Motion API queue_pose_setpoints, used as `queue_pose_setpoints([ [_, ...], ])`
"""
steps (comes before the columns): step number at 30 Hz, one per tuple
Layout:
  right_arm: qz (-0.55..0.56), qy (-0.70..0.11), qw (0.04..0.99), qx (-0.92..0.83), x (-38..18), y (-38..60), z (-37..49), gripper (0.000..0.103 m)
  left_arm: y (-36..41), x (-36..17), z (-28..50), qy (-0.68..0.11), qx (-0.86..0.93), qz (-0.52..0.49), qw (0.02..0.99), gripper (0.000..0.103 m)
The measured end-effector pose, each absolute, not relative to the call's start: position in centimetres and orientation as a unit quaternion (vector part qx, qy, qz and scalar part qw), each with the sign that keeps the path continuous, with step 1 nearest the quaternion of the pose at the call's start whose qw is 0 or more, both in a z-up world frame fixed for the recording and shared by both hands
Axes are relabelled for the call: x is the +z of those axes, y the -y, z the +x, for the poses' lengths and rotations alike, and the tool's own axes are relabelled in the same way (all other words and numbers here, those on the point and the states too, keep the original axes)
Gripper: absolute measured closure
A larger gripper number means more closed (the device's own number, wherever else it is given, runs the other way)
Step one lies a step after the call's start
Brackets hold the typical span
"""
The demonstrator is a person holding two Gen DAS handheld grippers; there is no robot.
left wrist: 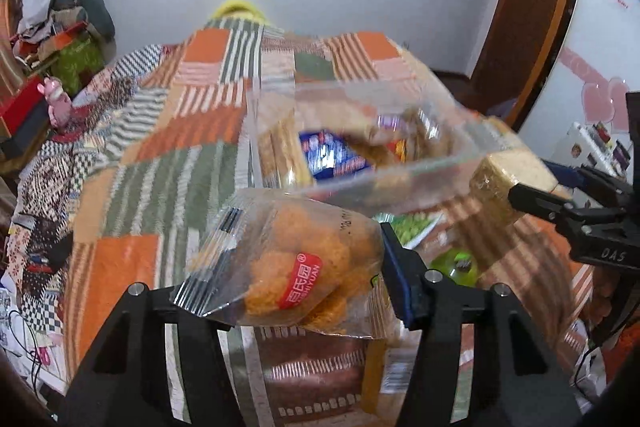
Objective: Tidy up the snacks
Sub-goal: 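Grasp the orange bagged snack with the left tool while the right tool grasps the wrapped bread slab, then lower the orange bag into the box with the left tool while the right tool lowers the bread slab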
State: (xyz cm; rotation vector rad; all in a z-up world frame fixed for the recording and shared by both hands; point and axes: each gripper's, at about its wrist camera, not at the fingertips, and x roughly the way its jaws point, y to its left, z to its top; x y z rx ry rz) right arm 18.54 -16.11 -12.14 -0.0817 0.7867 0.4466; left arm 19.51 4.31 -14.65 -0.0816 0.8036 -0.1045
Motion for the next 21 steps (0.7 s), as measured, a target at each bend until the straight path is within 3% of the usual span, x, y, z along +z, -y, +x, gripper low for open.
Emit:
queue_pose_setpoints([
  [9, -0.035, -0.339, 0.915, 0.217, -9.3, 15.0, 20.9, 0.027, -3.9, -11.0, 22.1, -0.349, -0.052, -0.040, 0.935, 0.046],
  [21, -0.033, -0.337, 0.914, 0.223, -9.6, 12.5, 26.1, 0.027, -3.8, -11.1, 28.6, -0.350, -0.045, -0.040, 0.935, 0.046],
])
